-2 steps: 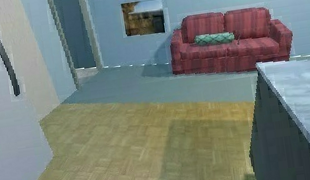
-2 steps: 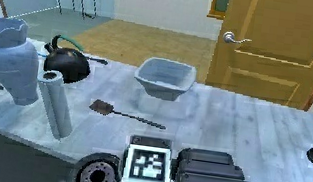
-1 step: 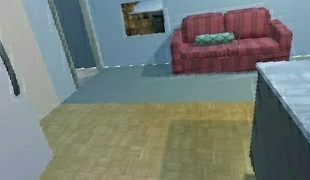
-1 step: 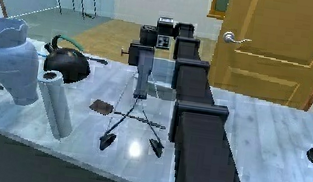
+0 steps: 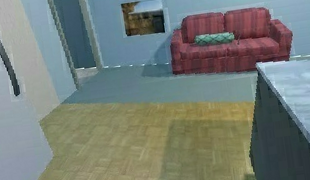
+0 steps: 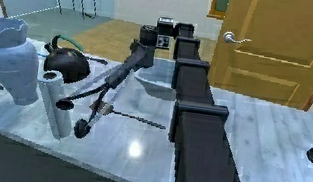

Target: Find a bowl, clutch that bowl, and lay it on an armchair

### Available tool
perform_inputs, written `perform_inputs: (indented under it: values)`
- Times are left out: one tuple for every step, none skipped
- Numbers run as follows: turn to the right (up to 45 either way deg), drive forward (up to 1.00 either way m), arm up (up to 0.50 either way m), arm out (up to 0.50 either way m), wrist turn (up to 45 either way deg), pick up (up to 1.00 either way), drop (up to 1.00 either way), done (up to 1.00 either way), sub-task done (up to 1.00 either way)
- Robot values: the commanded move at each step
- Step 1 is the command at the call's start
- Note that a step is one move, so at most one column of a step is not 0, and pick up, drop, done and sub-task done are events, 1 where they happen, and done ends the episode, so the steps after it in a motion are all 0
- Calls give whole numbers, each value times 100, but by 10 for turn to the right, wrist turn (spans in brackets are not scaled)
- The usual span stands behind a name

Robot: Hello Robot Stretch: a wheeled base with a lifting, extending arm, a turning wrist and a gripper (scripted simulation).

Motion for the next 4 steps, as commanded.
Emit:
perform_inputs:
  values:
    - [0, 0, 0, 0, 450, 0, 0, 0, 0]
    - [0, 0, 0, 0, 450, 0, 0, 0, 0]
    - [0, 0, 0, 0, 450, 0, 0, 0, 0]
    - [0, 0, 0, 0, 420, 0, 0, 0, 0]
